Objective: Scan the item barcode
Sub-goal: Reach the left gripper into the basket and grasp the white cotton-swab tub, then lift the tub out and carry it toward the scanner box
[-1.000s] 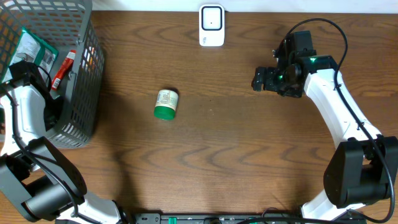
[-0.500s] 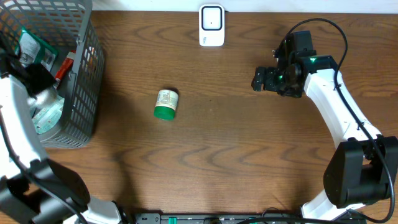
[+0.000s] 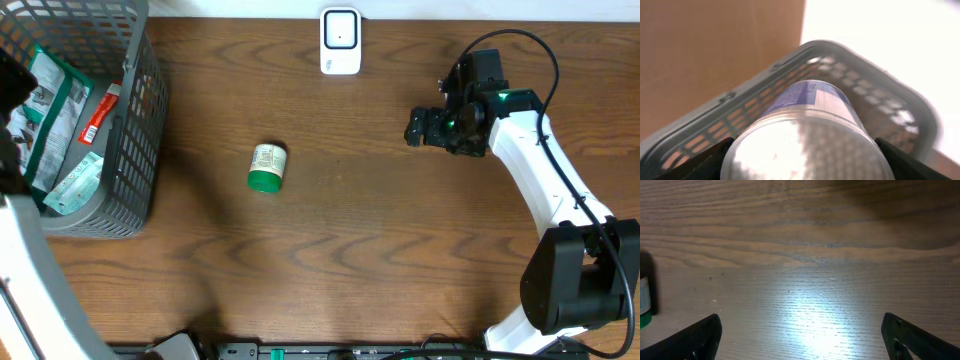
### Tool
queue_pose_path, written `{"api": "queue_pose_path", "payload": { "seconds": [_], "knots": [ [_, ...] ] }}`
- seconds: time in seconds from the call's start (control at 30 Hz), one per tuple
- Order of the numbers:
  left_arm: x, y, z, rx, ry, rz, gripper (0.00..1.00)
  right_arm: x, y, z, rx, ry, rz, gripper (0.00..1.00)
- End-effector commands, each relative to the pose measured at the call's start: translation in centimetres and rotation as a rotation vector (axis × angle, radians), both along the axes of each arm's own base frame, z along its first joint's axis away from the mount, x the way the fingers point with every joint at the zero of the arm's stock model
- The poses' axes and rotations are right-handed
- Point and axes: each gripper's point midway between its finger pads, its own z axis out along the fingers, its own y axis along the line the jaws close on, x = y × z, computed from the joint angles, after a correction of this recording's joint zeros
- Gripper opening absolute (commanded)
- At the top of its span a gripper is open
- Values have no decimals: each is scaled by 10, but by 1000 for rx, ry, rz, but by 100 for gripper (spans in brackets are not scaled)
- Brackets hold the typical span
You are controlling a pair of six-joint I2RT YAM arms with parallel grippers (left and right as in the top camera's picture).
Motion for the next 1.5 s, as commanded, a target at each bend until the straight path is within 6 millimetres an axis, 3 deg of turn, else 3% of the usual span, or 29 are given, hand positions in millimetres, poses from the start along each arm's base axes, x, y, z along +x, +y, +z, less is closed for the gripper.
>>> {"api": "queue_pose_path", "payload": {
  "seconds": [0.0, 0.13, 0.23, 0.6, 0.93, 1.1, 1.47],
  "knots": [
    [2, -42, 28, -23, -96, -168, 74, 5, 4, 4, -2, -19, 14, 99],
    [6, -101, 32, -111, -127, -421, 74, 5, 4, 4, -1, -22, 15, 99],
    [7, -138, 18, -200, -83, -565, 74, 6, 4, 4, -1, -25, 15, 99],
    [1, -214, -91, -453, 372, -705, 74, 6, 4, 4, -1, -25, 14, 99],
    [9, -266, -187, -417, 743, -724, 74, 5, -2, 4, 3, -12, -18, 99],
    [10, -300, -227, -362, 881, -761, 74, 5, -17, 3, 3, 0, -56, 99],
    [25, -346, -293, -14, 1007, -702, 74, 1, -86, 0, 6, 44, -239, 99]
  ]
}}
